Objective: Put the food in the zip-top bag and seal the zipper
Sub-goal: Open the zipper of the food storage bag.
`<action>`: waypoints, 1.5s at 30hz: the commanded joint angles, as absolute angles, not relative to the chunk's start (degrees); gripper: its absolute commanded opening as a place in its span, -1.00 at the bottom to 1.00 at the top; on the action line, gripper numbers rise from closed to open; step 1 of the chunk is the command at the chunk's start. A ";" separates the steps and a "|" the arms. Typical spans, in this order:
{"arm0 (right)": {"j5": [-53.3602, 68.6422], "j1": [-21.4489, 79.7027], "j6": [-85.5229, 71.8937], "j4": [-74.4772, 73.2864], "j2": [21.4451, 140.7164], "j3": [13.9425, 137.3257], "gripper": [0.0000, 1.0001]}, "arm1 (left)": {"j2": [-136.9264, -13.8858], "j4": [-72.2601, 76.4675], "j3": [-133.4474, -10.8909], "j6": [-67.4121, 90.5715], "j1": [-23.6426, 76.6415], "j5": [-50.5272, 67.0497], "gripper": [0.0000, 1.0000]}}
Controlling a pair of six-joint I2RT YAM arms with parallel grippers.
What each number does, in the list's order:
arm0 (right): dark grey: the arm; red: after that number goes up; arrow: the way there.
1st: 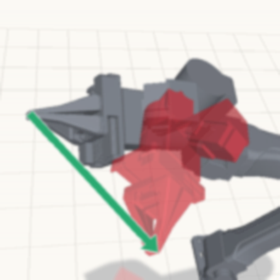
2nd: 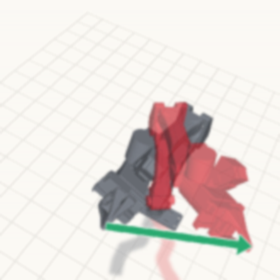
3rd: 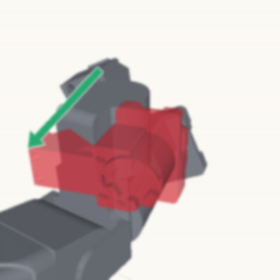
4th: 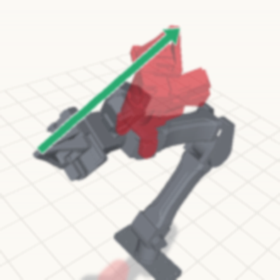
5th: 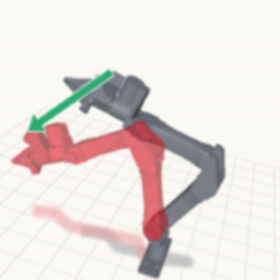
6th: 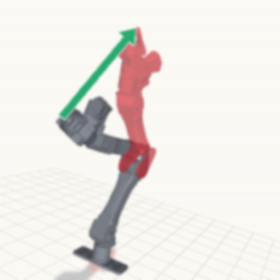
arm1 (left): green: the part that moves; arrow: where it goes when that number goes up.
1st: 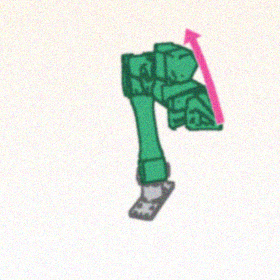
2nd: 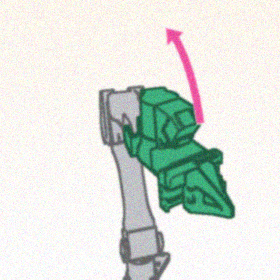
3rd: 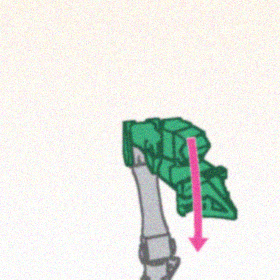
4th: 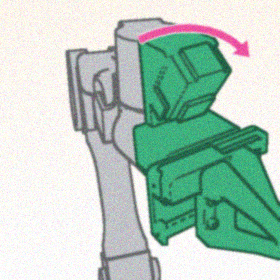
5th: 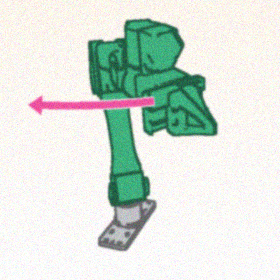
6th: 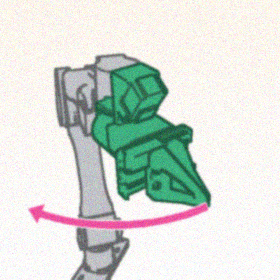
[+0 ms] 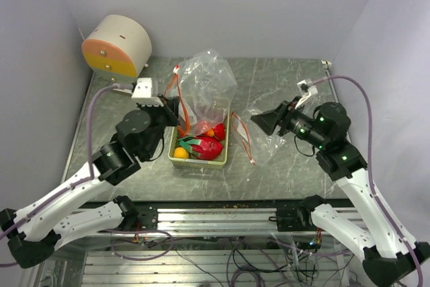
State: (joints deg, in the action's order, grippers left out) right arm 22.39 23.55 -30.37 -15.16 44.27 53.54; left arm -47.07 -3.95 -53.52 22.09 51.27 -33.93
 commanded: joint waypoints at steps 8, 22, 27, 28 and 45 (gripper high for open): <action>12.38 39.66 -27.10 -10.51 51.79 53.07 0.25 | -62.01 -9.56 -56.76 26.29 51.26 -37.86 -0.86; -8.79 54.83 -25.74 -1.74 63.83 55.48 0.26 | -67.85 -3.98 -57.53 26.95 51.20 -34.90 -0.86; -9.85 55.70 -26.19 0.76 67.04 56.19 0.27 | -67.62 -3.96 -57.35 26.69 51.21 -35.42 -0.86; -11.25 55.98 -26.05 0.68 67.54 56.60 0.26 | -67.47 -3.97 -57.31 26.57 51.28 -35.30 -0.86; -42.95 59.25 -29.50 -3.02 69.84 57.04 -0.65 | -59.86 -14.22 -55.87 26.56 51.22 -33.04 -0.86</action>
